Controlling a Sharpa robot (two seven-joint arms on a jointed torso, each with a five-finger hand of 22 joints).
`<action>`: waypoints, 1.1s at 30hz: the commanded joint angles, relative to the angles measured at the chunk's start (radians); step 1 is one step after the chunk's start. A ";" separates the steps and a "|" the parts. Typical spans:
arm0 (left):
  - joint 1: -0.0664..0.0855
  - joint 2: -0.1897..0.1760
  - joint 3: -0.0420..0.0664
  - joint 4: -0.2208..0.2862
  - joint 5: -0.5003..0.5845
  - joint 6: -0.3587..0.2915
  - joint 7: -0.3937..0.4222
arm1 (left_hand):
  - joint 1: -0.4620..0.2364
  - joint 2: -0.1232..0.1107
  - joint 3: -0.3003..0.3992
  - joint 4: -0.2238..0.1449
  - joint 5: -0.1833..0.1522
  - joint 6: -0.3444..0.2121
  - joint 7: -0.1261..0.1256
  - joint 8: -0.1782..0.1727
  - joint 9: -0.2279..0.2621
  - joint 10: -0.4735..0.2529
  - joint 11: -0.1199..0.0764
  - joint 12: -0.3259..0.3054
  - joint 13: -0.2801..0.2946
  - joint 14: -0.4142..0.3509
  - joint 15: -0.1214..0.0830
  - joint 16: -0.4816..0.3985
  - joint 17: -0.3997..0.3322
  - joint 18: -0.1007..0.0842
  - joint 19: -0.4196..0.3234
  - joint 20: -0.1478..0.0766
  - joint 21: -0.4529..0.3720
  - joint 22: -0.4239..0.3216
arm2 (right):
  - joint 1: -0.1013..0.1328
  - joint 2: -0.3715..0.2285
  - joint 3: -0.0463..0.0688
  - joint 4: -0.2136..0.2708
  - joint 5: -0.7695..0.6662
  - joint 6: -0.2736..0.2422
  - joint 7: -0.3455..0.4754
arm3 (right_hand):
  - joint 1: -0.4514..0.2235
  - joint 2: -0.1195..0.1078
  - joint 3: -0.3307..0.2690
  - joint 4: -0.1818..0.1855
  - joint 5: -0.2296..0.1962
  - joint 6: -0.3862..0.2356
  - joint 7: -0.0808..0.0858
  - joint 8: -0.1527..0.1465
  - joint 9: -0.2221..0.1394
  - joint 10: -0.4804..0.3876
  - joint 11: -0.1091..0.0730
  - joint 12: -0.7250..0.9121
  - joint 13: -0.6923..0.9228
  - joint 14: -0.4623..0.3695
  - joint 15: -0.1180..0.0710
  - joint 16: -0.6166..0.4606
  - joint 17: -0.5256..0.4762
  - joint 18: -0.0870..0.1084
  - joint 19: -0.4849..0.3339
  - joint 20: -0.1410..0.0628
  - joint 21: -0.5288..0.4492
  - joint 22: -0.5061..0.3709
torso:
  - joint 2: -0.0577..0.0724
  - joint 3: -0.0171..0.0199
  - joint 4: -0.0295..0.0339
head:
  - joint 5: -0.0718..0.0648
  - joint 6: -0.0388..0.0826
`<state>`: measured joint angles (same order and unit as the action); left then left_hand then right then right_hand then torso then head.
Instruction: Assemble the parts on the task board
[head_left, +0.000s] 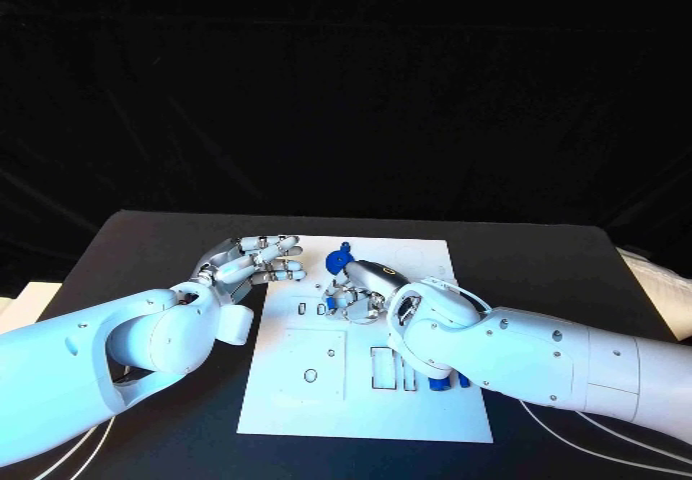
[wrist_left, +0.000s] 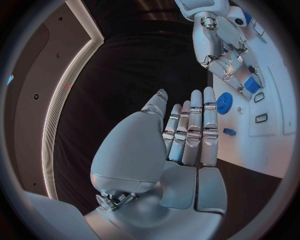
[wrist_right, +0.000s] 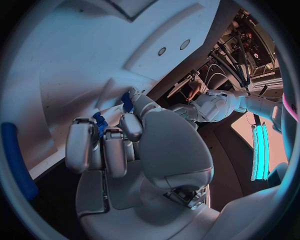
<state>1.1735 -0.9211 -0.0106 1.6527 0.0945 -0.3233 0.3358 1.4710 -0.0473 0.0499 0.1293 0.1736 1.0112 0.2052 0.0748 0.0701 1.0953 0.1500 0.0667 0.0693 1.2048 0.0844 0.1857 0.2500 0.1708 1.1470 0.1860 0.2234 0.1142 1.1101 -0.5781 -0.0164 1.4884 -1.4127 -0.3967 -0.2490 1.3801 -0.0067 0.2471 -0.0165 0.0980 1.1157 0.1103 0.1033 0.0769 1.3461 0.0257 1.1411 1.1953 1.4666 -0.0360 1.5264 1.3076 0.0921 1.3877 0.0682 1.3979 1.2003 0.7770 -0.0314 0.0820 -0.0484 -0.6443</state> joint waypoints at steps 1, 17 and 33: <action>0.001 0.000 0.001 0.004 -0.002 0.019 0.005 | -0.002 0.009 0.000 -0.004 -0.002 -0.007 0.000 -0.003 0.000 -0.009 -0.001 -0.002 -0.001 -0.005 0.002 -0.006 0.001 0.008 0.004 0.000 -0.005 0.000 | -0.006 -0.003 -0.005 -0.006 -0.037 0.064 -0.045 | -0.012 -0.004 0.002 -0.003 0.006 0.002 0.002 -0.001 -0.001 -0.017 0.001 -0.026 -0.020 0.085 -0.007 -0.001 0.179 -0.017 0.002 -0.004 0.000 -0.001 | 0.000 0.0001 -0.0010 | 0.001 -0.002; 0.001 0.000 0.001 0.006 -0.002 0.020 0.001 | -0.004 0.009 0.000 -0.004 -0.003 -0.008 0.001 -0.003 0.000 -0.009 -0.001 -0.002 -0.001 -0.005 0.003 -0.006 0.002 0.008 0.004 0.001 -0.005 0.000 | -0.006 -0.008 -0.005 -0.003 -0.071 0.126 -0.051 | -0.044 -0.040 -0.016 -0.002 0.024 -0.011 0.007 -0.011 -0.004 -0.029 0.005 -0.057 -0.045 0.084 -0.004 -0.004 0.175 -0.016 -0.001 -0.002 -0.004 -0.008 | 0.000 0.0004 0.0002 | -0.001 -0.007; 0.001 0.001 0.001 0.003 -0.002 0.022 -0.002 | -0.004 0.009 0.000 -0.005 -0.003 -0.008 0.001 -0.003 0.000 -0.009 -0.001 -0.002 -0.001 -0.005 0.003 -0.006 0.003 0.008 0.004 0.001 -0.005 0.000 | -0.006 -0.011 -0.005 0.002 -0.100 0.086 -0.053 | -0.069 -0.070 -0.042 0.003 0.043 -0.042 0.018 -0.029 -0.009 -0.067 0.014 -0.130 -0.105 0.078 0.004 -0.019 0.151 -0.009 -0.019 0.005 -0.024 -0.042 | 0.000 0.0000 -0.0002 | 0.001 -0.010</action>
<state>1.1736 -0.9214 -0.0106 1.6545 0.0945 -0.3223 0.3314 1.4710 -0.0473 0.0500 0.1293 0.1736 1.0112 0.2052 0.0748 0.0701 1.0953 0.1500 0.0668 0.0693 1.2048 0.0844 0.1857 0.2515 0.1708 1.1470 0.1861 0.2234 0.1142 1.1128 -0.5868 -0.0139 1.4965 -1.4932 -0.3500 -0.2671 1.3137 -0.0643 0.2120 -0.0146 0.1360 1.0825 0.1278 0.0797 0.0688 1.2856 0.0406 1.0165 1.0928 1.4665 -0.0360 1.5110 1.3073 0.0920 1.3765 0.0717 1.3781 1.1594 0.7770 -0.0314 0.0820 -0.0476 -0.6545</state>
